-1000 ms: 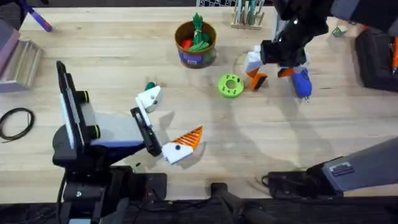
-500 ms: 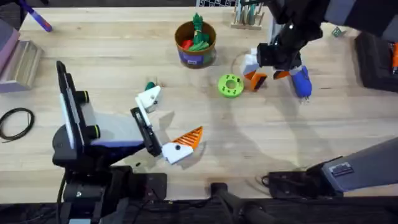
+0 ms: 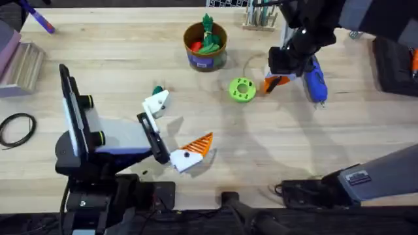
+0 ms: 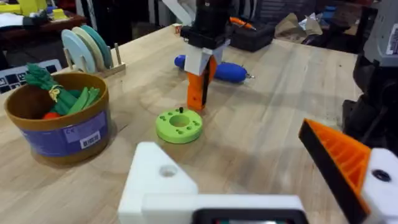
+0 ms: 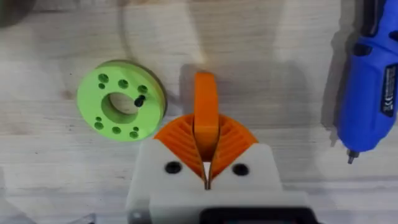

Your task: Pick up the gripper from the table and insert it into the empty holder that is missing its gripper. Then pick up a screw, insert it into the mounting hole, and use the screwdriver to tighten it. Finally, clean up the table by picking up the vegetable and placing it into the bucket.

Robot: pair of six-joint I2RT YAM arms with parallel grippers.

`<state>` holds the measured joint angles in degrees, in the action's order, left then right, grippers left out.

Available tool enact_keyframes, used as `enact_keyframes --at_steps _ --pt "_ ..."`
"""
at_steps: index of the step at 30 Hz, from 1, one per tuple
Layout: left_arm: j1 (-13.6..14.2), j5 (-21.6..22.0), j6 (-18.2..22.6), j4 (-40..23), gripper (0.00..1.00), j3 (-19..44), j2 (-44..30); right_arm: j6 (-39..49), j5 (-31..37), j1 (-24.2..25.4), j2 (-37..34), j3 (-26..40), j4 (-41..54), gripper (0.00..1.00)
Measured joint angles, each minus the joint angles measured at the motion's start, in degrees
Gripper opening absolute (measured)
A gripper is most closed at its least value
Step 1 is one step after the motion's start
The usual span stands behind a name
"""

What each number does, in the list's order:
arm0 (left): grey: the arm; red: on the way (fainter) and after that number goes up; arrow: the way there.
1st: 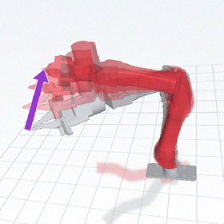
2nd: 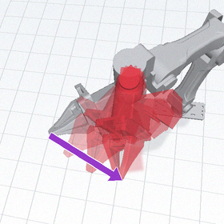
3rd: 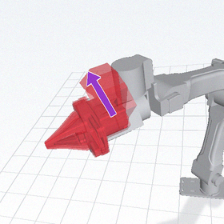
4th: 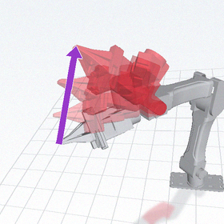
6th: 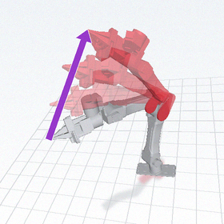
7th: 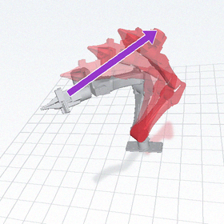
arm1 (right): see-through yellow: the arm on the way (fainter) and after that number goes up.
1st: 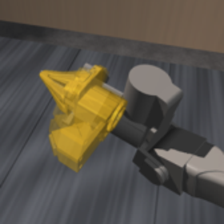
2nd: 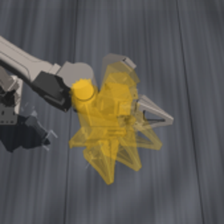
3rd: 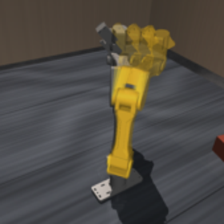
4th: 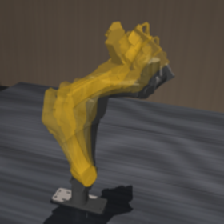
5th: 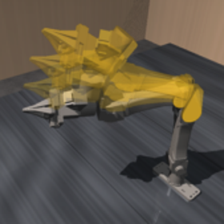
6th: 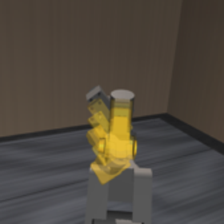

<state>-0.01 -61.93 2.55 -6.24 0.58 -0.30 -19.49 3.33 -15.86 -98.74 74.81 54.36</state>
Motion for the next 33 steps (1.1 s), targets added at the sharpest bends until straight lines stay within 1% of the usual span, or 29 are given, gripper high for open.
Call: enact_keyframes --at_steps 14,17,20,25,30,33 --pt "0.0 0.0 0.0 0.0 0.986 0.0 0.0 0.0 0.0 0.0 0.0 0.0 0.6 0.011" --pt "0.0 0.0 0.0 0.0 0.986 0.0 0.0 0.0 -0.9 0.0 1.4 -0.2 0.6 0.01" --pt "0.0 0.0 0.0 0.0 0.986 0.0 0.0 0.0 -2.7 0.0 5.4 -0.5 0.9 0.01" --pt "0.0 0.0 0.0 0.0 0.986 0.0 0.0 -0.7 -5.1 0.0 16.2 -0.5 0.9 0.009" --pt "0.0 0.0 0.0 0.0 0.985 0.0 0.0 -2.0 -6.5 0.0 25.1 -0.5 0.9 0.009" --pt "0.0 0.0 0.0 0.0 0.987 0.0 0.0 -2.4 -10.0 0.0 29.1 -1.4 -2.5 0.009"
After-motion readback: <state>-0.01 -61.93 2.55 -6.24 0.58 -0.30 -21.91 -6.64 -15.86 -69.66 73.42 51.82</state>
